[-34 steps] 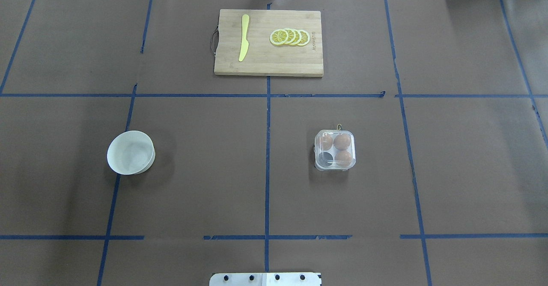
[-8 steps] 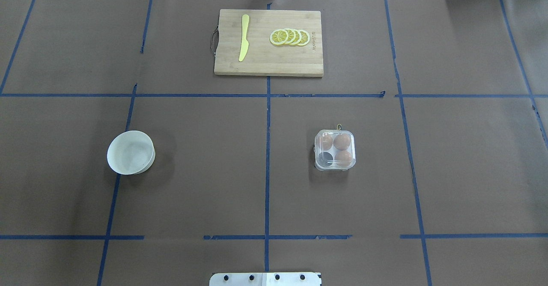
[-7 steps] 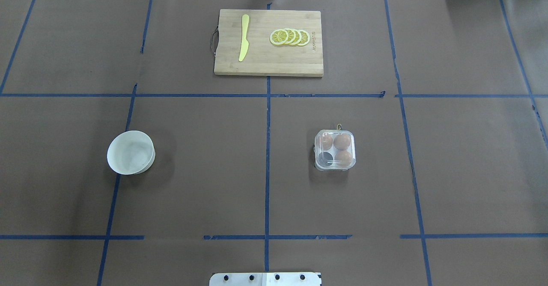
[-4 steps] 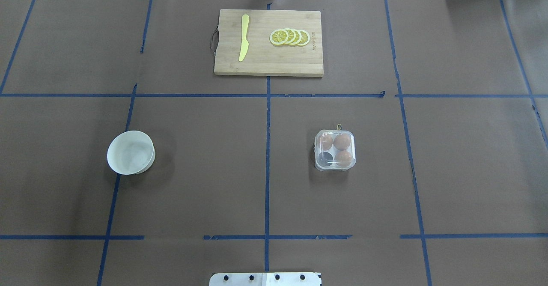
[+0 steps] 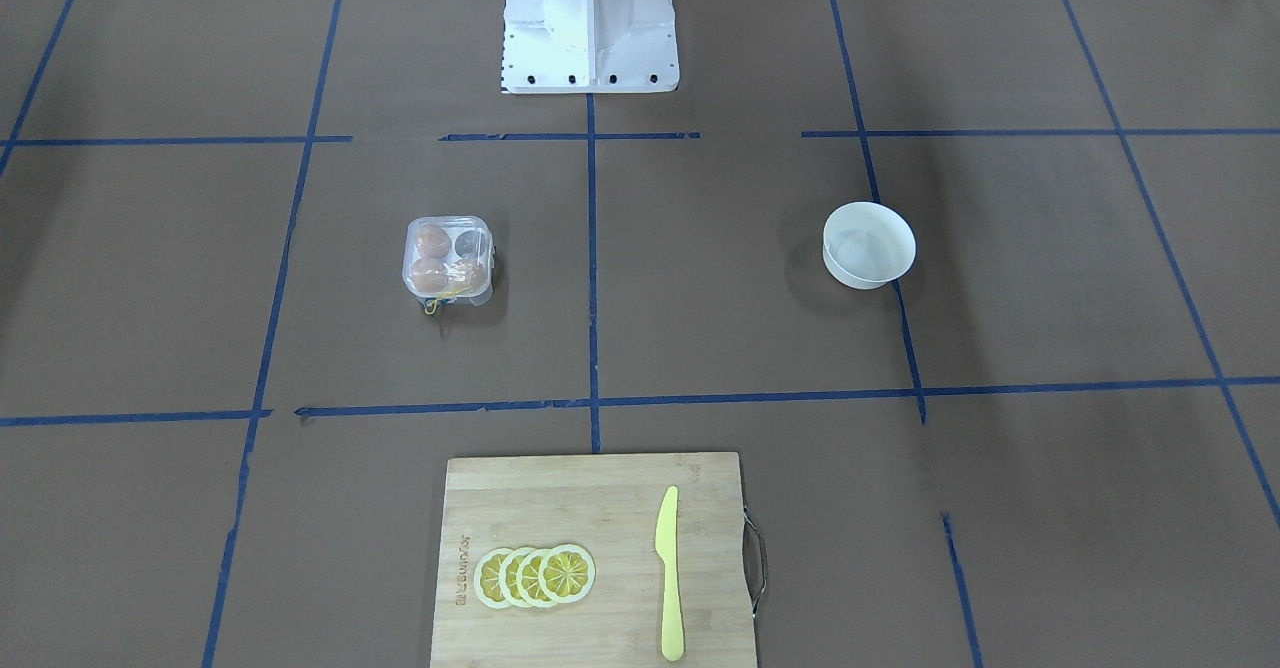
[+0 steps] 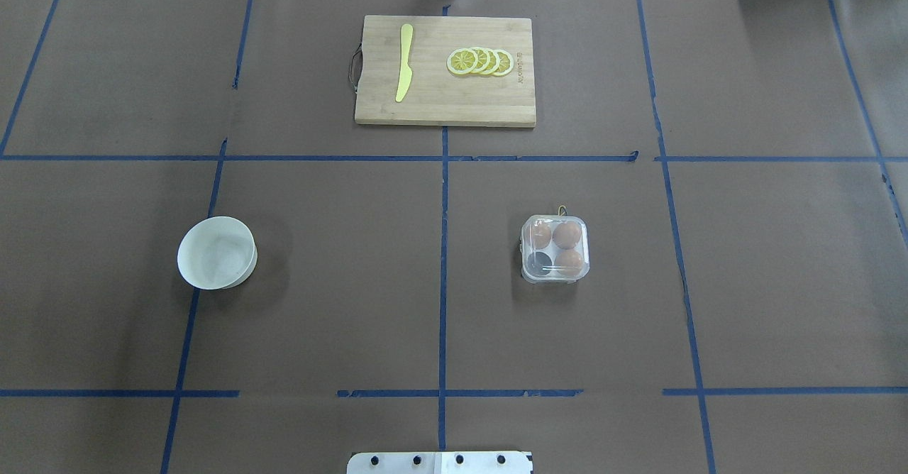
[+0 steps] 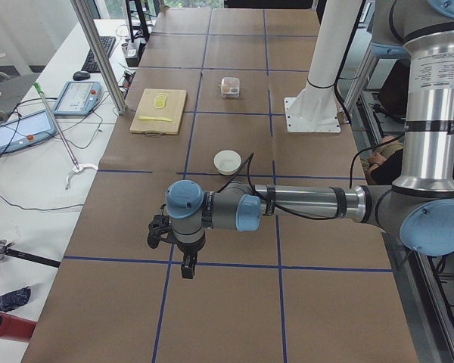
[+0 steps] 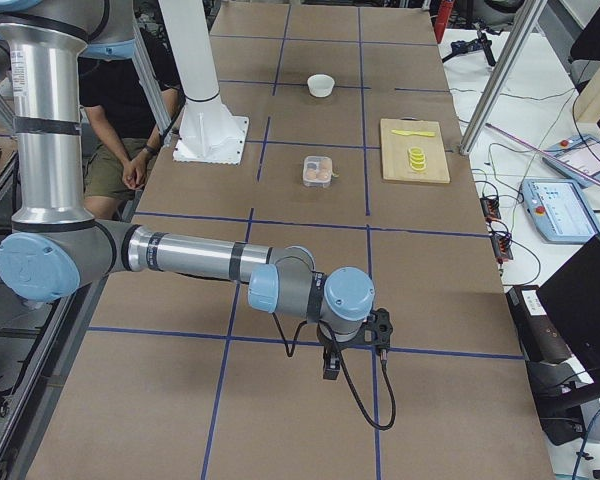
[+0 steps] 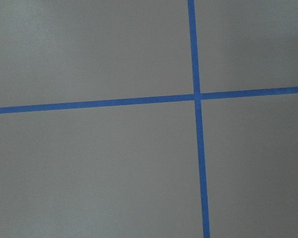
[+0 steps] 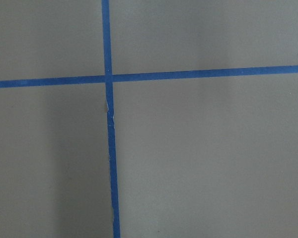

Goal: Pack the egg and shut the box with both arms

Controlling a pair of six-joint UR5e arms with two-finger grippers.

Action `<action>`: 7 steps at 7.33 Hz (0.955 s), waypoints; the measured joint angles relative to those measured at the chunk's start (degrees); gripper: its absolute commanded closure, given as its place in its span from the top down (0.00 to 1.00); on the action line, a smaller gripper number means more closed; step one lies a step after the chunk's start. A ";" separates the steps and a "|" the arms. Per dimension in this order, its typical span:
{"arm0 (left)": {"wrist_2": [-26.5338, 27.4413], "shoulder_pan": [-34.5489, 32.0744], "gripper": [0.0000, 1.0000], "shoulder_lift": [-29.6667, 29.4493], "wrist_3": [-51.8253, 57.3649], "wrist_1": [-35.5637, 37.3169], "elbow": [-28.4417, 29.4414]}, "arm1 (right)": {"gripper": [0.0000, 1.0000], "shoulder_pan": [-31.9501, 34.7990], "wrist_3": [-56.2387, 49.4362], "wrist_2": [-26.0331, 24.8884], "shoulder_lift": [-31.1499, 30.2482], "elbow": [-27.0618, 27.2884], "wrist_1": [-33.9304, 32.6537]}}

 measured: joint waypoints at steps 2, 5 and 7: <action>0.00 0.01 1.00 0.04 0.00 -0.08 0.09 | 1.00 -0.03 1.06 0.15 0.09 -0.09 0.11; 0.00 0.01 1.00 -0.02 0.00 -0.15 0.04 | 1.00 -0.01 1.07 0.11 0.13 -0.12 0.13; -0.01 0.01 1.00 -0.02 0.00 -0.15 0.03 | 1.00 -0.02 1.03 0.09 0.16 -0.13 0.13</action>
